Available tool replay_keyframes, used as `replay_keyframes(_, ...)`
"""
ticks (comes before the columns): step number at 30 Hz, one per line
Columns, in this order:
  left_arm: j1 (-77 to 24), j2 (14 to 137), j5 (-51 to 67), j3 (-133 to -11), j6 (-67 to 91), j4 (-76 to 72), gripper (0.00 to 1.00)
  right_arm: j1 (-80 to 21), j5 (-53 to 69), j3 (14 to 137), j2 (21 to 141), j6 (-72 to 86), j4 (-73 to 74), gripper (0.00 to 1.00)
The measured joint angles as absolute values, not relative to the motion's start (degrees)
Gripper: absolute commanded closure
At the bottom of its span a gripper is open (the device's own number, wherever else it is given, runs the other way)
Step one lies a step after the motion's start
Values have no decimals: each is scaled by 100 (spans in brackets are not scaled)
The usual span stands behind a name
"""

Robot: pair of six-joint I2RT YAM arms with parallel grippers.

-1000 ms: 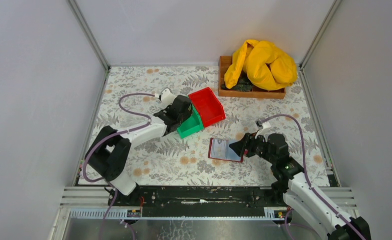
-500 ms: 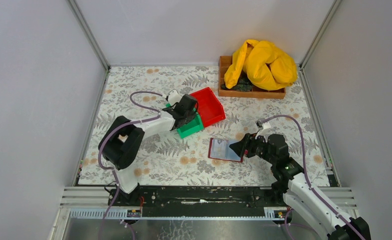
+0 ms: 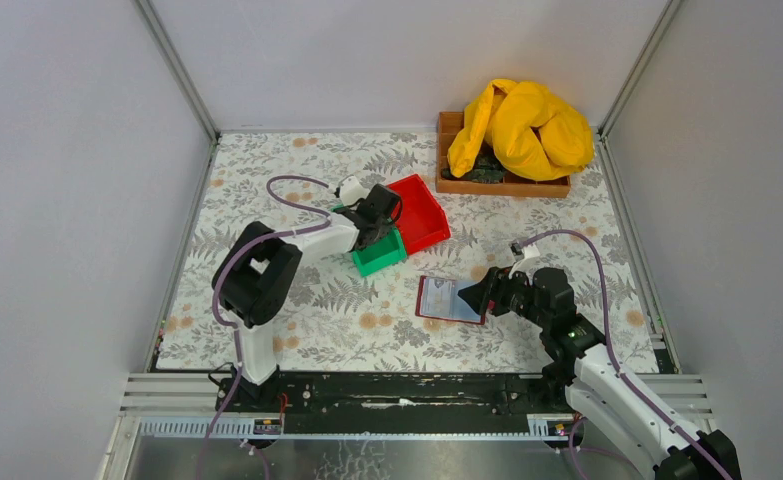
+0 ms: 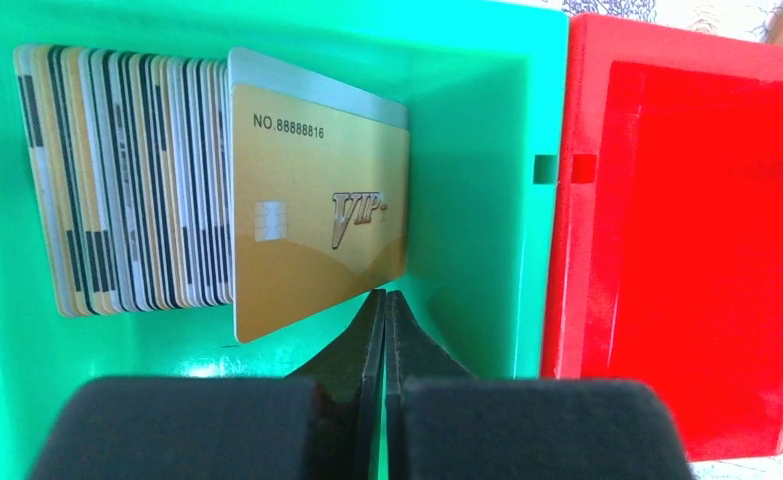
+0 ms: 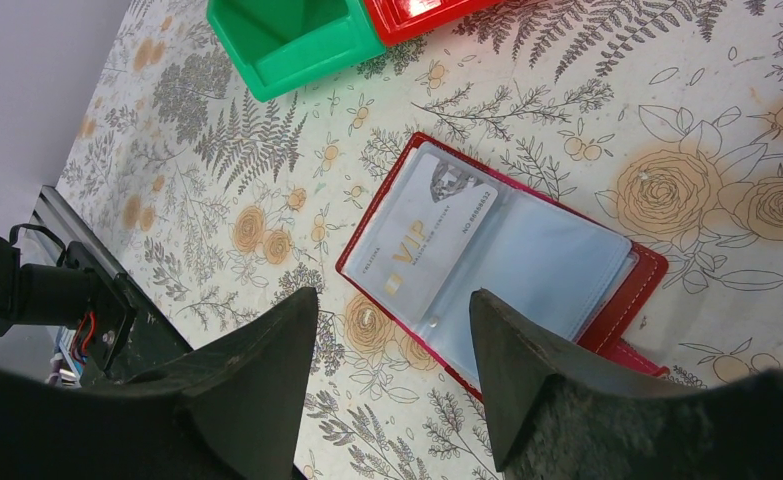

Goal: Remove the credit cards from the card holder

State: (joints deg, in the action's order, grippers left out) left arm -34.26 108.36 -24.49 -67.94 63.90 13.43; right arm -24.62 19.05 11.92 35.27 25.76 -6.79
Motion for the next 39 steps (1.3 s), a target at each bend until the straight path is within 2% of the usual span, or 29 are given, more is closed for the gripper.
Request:
replay_keyframes(27,-3214,11271,-2558,-7135,6112,1531,100,-2462,1907,1192,3734,2571,-681,36)
replay_keyframes(39,-3636,10521,-2436,-7089,5942,1492,100,-2462,1909,1192,3734,2571,-681,36)
